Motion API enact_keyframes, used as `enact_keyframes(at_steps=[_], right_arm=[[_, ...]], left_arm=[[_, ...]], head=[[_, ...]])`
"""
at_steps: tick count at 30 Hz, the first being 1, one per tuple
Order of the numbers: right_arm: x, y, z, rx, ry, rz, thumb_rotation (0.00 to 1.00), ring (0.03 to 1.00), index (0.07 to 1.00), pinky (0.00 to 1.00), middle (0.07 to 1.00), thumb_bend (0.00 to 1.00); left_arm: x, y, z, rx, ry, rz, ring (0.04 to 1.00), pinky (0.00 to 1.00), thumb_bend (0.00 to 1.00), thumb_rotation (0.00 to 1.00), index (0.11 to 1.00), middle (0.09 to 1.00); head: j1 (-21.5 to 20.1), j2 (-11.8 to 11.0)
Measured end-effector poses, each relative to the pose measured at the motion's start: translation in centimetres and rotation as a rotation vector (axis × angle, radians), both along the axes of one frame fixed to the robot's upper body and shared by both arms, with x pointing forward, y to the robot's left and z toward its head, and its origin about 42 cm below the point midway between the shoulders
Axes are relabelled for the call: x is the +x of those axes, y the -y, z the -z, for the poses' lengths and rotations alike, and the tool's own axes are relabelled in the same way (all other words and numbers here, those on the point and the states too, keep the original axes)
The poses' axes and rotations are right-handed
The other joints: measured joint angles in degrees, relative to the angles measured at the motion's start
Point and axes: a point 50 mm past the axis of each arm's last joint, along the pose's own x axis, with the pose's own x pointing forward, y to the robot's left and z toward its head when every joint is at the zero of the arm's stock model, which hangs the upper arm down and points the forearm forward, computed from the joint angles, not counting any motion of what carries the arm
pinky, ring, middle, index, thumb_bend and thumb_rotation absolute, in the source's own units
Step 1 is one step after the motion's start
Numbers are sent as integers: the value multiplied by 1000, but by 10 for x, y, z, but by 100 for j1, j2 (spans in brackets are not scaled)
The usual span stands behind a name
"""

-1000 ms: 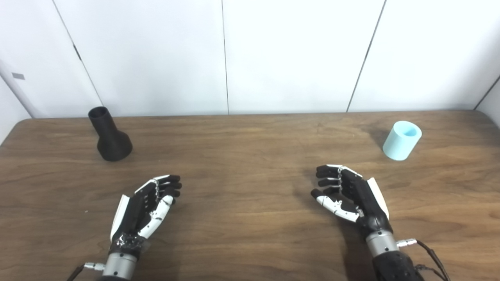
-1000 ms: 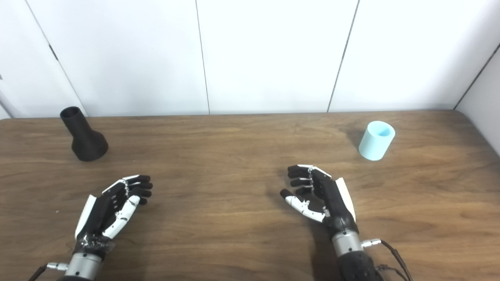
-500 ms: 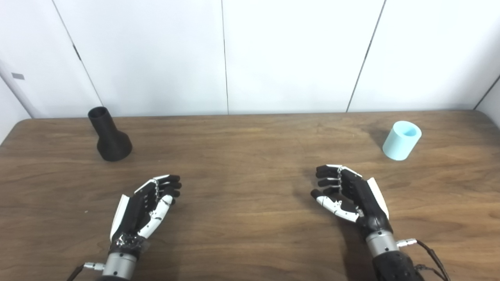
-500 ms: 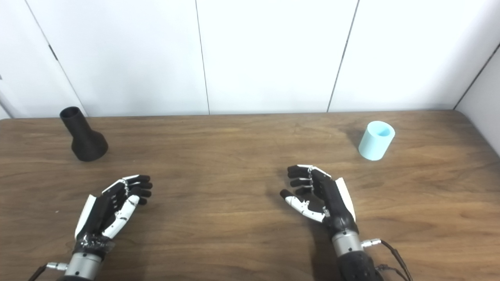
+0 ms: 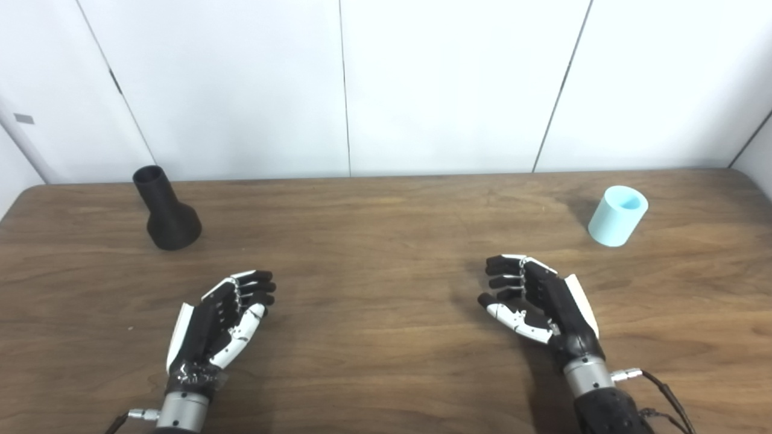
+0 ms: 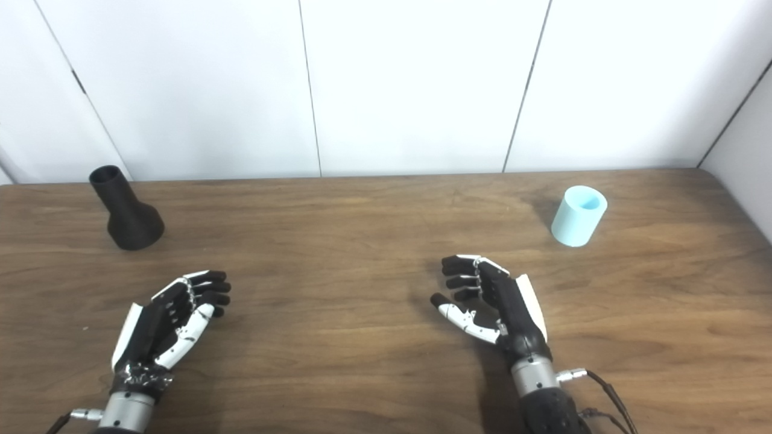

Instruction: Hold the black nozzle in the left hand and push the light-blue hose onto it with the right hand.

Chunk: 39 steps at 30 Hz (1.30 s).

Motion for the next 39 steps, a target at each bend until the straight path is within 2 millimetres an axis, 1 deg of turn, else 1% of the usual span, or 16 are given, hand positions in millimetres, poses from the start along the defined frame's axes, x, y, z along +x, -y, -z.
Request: enact_keyframes(at_steps=[2,3,4,6,7,8,11,12,14,16,19,21,25,30,35,39], right_arm=[[-2,1,-1,4,-3,0,134,643,661,563,673,274],[-2,2,-1,7,-6,1,136,645,664,565,675,278],[-3,3,-1,10,-7,1,137,645,663,565,675,280],[-5,5,0,21,-10,3,133,640,656,557,670,276],[-6,7,0,23,-10,3,115,639,655,555,669,276],[-6,9,0,25,-11,2,101,638,655,554,670,273],[-8,17,0,38,-18,-3,56,638,655,551,671,266],[-9,20,0,43,-19,-2,29,637,653,553,670,269],[-11,25,0,52,-20,3,8,631,648,546,664,273],[-11,29,0,58,-20,6,1,637,653,554,668,268],[-14,39,0,51,-25,7,0,644,662,568,675,253],[-14,44,-1,48,-27,7,0,651,667,577,681,247],[-17,55,-1,48,-34,10,0,666,675,591,692,242],[-22,63,-1,64,-40,22,0,684,686,612,704,240],[-25,77,-3,56,-50,28,0,697,700,637,713,240],[-28,88,-4,64,-60,31,0,708,706,646,722,243]], left_arm=[[0,-4,-1,-4,-6,-17,678,691,339,425,723,705],[0,-6,-4,-2,-7,-25,694,731,361,443,744,718],[-1,-9,-6,2,-9,-35,702,742,372,446,755,726],[-1,-17,-9,20,-20,-73,708,726,423,450,768,738],[-2,-21,-11,35,-20,-91,711,717,450,448,768,740],[-3,-24,-14,61,-20,-109,716,706,488,415,771,747],[-4,-39,-18,111,-25,-178,731,672,565,365,783,767],[-5,-44,-19,125,-25,-199,736,657,583,350,786,772],[-7,-53,-21,153,-24,-224,743,651,599,301,797,787],[-9,-61,-22,177,-21,-249,745,657,635,308,801,788],[-13,-67,-21,197,-21,-286,768,707,674,344,807,787],[-15,-68,-20,200,-19,-293,780,733,691,355,811,789],[-16,-73,-17,203,-7,-316,774,726,702,353,811,788],[-18,-80,-16,203,-1,-355,783,729,714,339,815,794],[-20,-88,-15,198,-2,-404,778,710,725,325,818,797],[-13,-91,-14,195,1,-431,773,705,754,320,827,797]], head=[[96,17],[105,18],[166,18],[246,-9],[246,-9],[446,-17],[685,-18],[686,-18],[896,-35],[984,-44],[1317,-70],[1423,-79],[1651,-114],[1889,-114],[2249,-184],[2469,-202]])
